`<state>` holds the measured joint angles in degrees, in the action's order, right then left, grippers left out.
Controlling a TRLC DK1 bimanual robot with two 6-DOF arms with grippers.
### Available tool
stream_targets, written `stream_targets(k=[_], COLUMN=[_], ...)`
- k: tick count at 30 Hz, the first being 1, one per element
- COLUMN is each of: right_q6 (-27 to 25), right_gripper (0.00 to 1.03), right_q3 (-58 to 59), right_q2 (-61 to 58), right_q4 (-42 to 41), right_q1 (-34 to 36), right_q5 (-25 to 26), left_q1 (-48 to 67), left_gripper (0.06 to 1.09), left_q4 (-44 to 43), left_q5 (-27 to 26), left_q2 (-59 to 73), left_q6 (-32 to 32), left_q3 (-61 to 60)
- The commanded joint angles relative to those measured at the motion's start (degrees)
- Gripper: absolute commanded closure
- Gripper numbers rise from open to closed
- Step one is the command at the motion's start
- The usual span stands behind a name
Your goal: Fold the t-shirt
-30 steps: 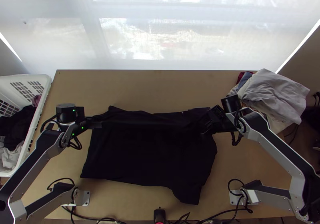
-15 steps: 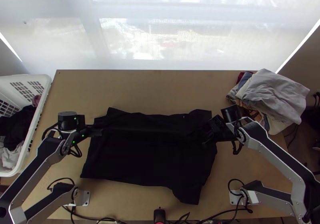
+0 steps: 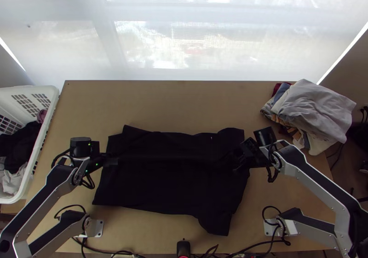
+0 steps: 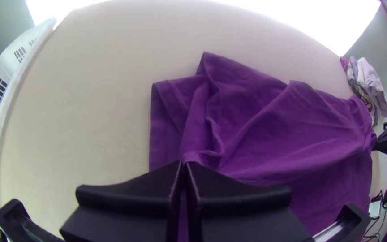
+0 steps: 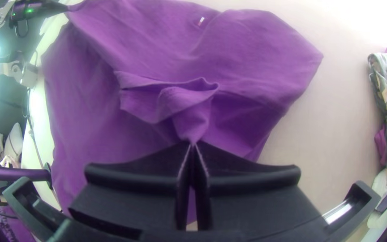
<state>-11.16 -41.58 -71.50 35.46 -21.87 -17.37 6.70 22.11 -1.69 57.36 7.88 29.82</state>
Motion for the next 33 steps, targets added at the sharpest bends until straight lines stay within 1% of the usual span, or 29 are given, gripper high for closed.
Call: stream_targets(k=[1,2,3,5,6,9,11,13,15,16,17,19,20,22,27,30,33], right_q6=[0.61,0.87,0.87,0.79,0.79,0.79,0.79,0.70,0.61,0.61,0.52,0.52,0.52,0.61,0.52,0.52,0.61], right_gripper=[0.59,0.29,0.02,0.04,0.04,0.04,0.04,0.04,0.04,0.04,0.04,0.04,0.04,0.04,0.04,0.04,0.04], right_q3=[0.27,0.10,-0.08,-0.43,-0.60,-2.10,-3.33,-4.30,-4.82,-5.00,-5.09,-5.00,-5.00,-5.00,-5.79,-5.88,-5.61], right_q2=[0.49,0.58,0.58,1.02,1.37,2.95,3.83,4.88,5.85,6.29,6.64,7.26,7.43,7.70,8.58,9.28,9.72], right_q4=[-0.31,-0.31,-0.31,-0.31,-0.04,1.28,2.68,3.56,4.35,4.53,4.79,5.05,5.23,5.49,6.72,7.34,7.52], right_q1=[-0.19,-0.54,-0.98,-1.69,-2.13,-2.92,-3.01,-3.01,-2.92,-3.01,-3.01,-3.53,-3.80,-4.24,-4.41,-4.41,-4.41], right_q5=[0.14,0.14,0.14,0.05,0.05,0.05,0.05,0.05,0.05,0.05,0.05,0.05,0.05,0.05,0.05,0.05,-0.04], left_q1=[-0.37,-0.72,-1.07,-1.69,-1.69,-1.69,-1.60,-1.87,-3.27,-3.80,-4.15,-4.33,-3.89,-1.87,-2.39,-3.89,-4.68], left_gripper=[0.97,0.83,0.72,0.45,0.42,0.42,0.42,0.42,0.42,0.42,0.42,0.49,0.50,0.50,0.50,0.49,0.49], left_q4=[-0.49,0.30,1.62,4.17,6.19,10.06,14.98,21.57,28.96,31.24,30.80,30.54,30.45,30.45,30.80,35.20,41.88], left_q5=[0.02,0.02,0.02,0.02,0.02,0.02,0.02,0.02,-0.06,-0.33,-0.24,-0.33,-0.42,-0.33,-0.15,-0.24,-0.24], left_q2=[-0.15,-0.23,-0.41,-0.41,-0.59,-3.93,-6.83,-7.71,-7.62,-7.62,-8.67,-11.22,-11.75,-11.13,-8.50,-4.37,-0.06], left_q6=[-0.41,-0.15,0.29,1.52,1.79,1.79,0.82,-1.99,-6.39,-8.14,-8.14,-8.32,-8.58,-8.49,-9.02,-12.27,-17.28], left_q3=[-2.58,-2.31,-1.96,-1.17,-0.47,0.67,2.08,4.63,6.91,7.18,7.09,7.00,6.91,6.91,8.94,14.03,17.02])
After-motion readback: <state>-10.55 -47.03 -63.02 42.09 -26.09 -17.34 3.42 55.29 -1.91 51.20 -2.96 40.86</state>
